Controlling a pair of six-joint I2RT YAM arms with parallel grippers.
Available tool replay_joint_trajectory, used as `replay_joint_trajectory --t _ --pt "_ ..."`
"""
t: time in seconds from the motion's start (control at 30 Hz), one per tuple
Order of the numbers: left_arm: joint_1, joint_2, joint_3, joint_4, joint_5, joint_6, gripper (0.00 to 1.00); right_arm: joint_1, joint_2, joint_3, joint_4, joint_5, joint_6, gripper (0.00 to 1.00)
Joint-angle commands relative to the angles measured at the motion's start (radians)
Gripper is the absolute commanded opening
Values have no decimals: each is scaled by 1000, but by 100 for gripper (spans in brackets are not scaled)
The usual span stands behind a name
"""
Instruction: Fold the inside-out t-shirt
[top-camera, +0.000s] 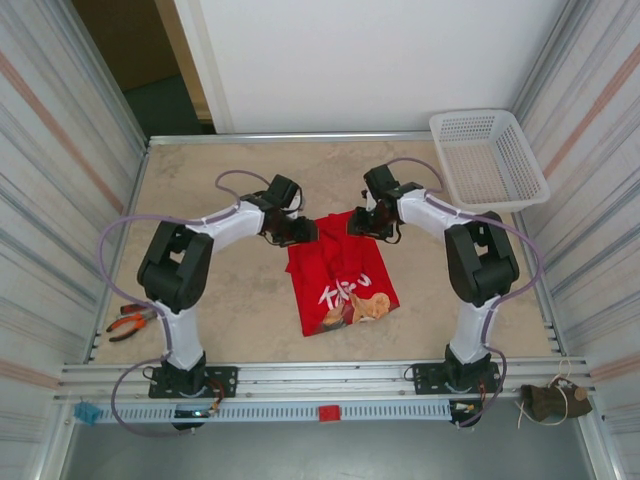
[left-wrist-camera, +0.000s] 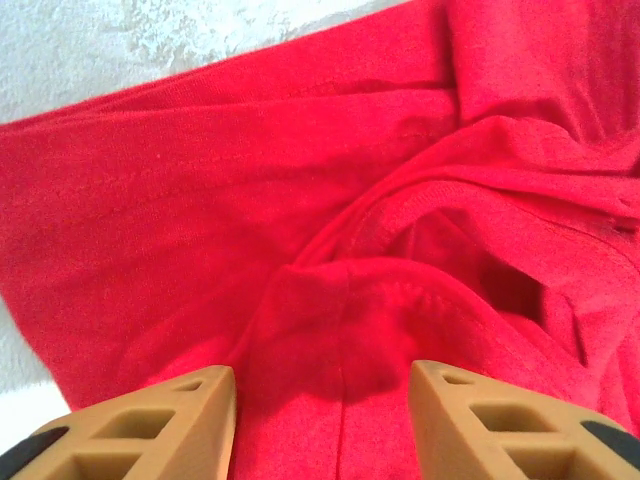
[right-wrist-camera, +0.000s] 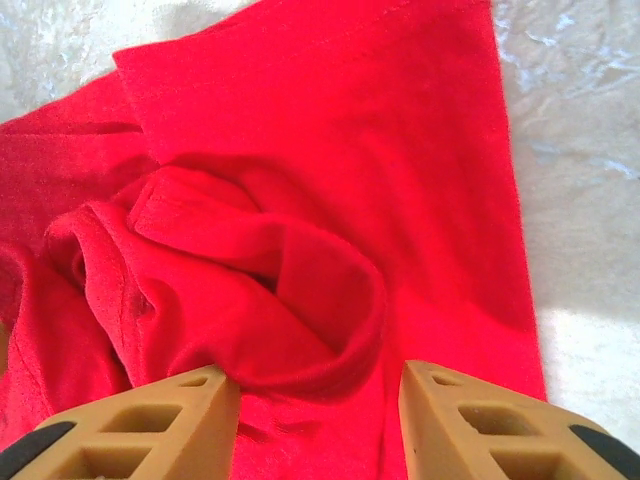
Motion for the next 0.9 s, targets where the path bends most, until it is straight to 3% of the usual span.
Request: replay_joint_trajectory --t 0.0,0.1,0.17,0.2,0.37,0.6,0.8,0.87 --pt "5 26 29 12 -7 17 47 -7 38 31 16 -33 1 41" --pt "5 38 23 36 4 14 39 -15 55 41 22 -49 6 25" --pt "5 35 20 42 0 20 20 -22 51 42 23 -53 5 5" --pt "5 25 17 43 -8 24 12 -27 42 38 22 -58 3 0" --pt "18 -68 -26 60 -29 36 0 -69 -75 -26 44 -54 18 0" --pt "97 -194 -151 168 -39 -23 0 -164 -194 -99 112 -92 100 0" --pt "164 -201 -208 266 5 -72 0 -206 -130 -102 197 -162 182 0" --pt "173 -167 -195 273 23 -68 13 -205 -85 -95 219 -168 197 0"
